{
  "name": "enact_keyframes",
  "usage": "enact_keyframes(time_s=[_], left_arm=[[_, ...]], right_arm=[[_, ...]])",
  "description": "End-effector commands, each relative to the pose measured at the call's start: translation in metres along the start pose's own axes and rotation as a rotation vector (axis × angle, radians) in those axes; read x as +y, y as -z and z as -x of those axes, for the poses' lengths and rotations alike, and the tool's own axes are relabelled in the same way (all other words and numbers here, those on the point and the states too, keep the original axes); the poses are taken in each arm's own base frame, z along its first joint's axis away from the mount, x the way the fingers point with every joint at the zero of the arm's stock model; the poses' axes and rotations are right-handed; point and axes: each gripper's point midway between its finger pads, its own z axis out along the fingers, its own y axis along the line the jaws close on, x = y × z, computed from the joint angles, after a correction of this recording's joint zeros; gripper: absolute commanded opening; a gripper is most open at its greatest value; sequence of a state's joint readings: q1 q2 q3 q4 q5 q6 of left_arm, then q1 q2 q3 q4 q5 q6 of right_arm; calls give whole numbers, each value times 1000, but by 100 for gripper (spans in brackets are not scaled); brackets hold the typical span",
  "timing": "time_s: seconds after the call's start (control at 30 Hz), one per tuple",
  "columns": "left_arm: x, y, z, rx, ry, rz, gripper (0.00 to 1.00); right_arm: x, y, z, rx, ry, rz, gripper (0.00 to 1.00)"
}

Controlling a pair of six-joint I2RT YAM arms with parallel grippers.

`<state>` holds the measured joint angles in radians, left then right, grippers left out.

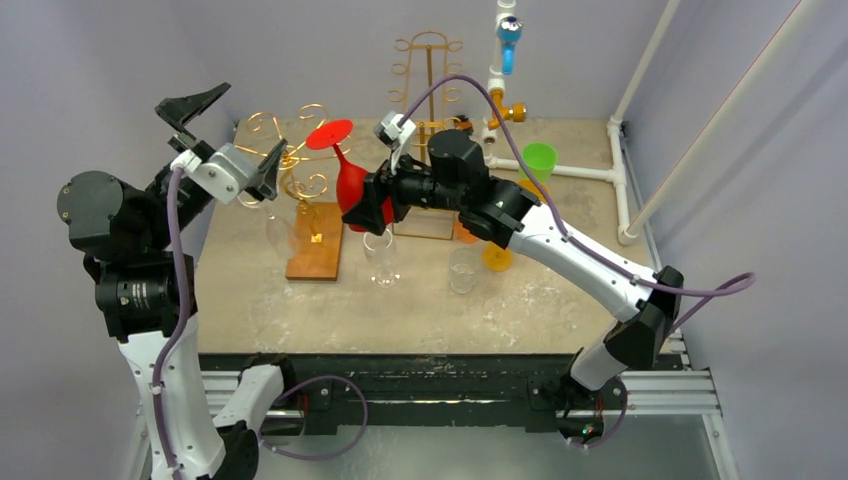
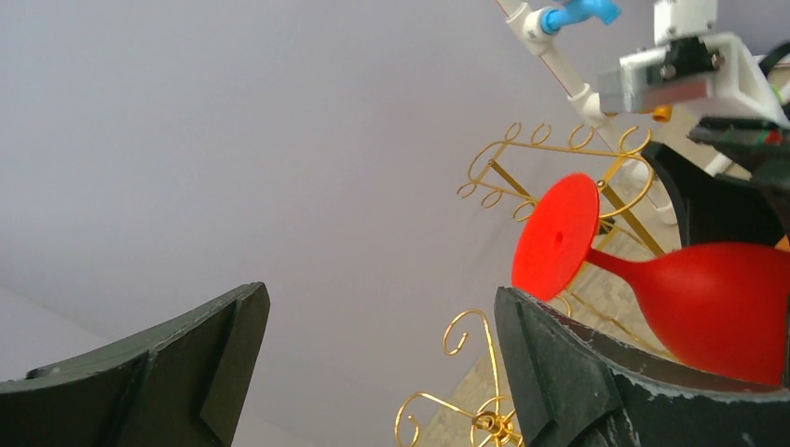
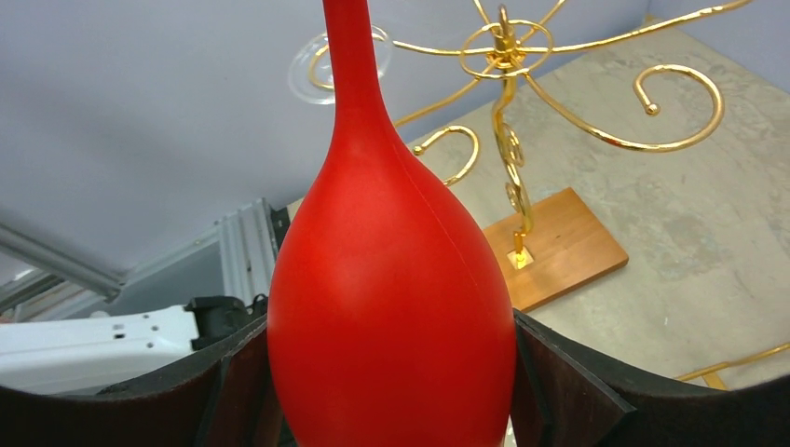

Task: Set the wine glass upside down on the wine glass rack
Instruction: Turn the wine glass upside down at the wine rack.

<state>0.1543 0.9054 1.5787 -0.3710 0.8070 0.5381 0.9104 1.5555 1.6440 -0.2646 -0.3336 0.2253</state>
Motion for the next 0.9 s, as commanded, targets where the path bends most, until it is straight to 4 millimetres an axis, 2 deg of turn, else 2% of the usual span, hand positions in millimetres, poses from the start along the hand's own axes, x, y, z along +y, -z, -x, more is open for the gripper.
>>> enact_keyframes(time_s=[0.0,0.2,0.33,0.87], left_arm=[[28,5,9,32,97,139,100],[46,7,-1,104,153,227,100],[48,10,-3,125,143,239,100],[58,3,-27,196,202,279,100]], right_arm=[[-22,-18,7,-51,61,-63,59],[-48,-43,-10,-23,50,-87,58],[-58,-51,-18,-10,51,-95,57],[-68,-83,-43,9,87,-58,60]])
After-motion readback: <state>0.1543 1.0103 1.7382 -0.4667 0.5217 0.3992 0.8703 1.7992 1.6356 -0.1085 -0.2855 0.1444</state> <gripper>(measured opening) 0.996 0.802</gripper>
